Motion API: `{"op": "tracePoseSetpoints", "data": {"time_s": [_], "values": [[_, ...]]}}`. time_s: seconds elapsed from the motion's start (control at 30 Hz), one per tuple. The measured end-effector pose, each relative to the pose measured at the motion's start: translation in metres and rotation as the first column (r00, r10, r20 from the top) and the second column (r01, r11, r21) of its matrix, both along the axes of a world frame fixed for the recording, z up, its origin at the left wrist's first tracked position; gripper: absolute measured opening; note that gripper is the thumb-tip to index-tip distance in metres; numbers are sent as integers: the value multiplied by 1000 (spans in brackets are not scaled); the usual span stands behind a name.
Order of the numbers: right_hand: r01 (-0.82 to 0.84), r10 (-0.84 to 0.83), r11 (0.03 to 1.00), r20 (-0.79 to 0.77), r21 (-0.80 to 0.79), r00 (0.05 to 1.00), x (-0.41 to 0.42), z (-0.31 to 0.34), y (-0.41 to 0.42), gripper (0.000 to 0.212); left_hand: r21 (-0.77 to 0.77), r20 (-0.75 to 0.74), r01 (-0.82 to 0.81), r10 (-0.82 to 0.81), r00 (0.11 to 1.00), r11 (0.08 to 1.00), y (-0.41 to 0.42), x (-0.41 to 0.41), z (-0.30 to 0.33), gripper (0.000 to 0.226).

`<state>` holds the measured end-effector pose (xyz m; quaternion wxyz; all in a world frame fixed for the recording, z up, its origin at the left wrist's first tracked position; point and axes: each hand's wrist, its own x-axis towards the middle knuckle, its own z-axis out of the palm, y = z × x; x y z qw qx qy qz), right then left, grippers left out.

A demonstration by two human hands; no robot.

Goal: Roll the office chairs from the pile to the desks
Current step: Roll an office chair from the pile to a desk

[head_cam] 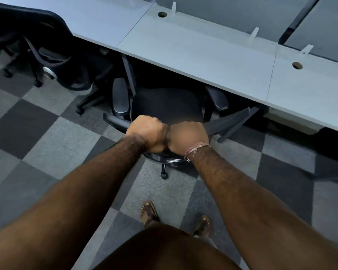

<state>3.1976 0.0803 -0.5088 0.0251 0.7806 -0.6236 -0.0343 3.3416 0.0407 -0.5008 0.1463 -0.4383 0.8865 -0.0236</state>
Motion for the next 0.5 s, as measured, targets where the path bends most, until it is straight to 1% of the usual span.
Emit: {"op": "tracePoseSetpoints", "data": {"time_s": [0.3,0.4,0.5], "values": [[126,-126,992,-18,9,992,40,-3,39,23,2,-33,88,-88,996,996,27,35,1,25],[145,-145,989,-15,7,989,50,-4,51,22,-3,-42,84,-85,996,996,36,44,1,24],[170,-170,985,-4,7,985,61,-3,63,21,1,-50,117,-117,992,993,44,54,1,24]]}}
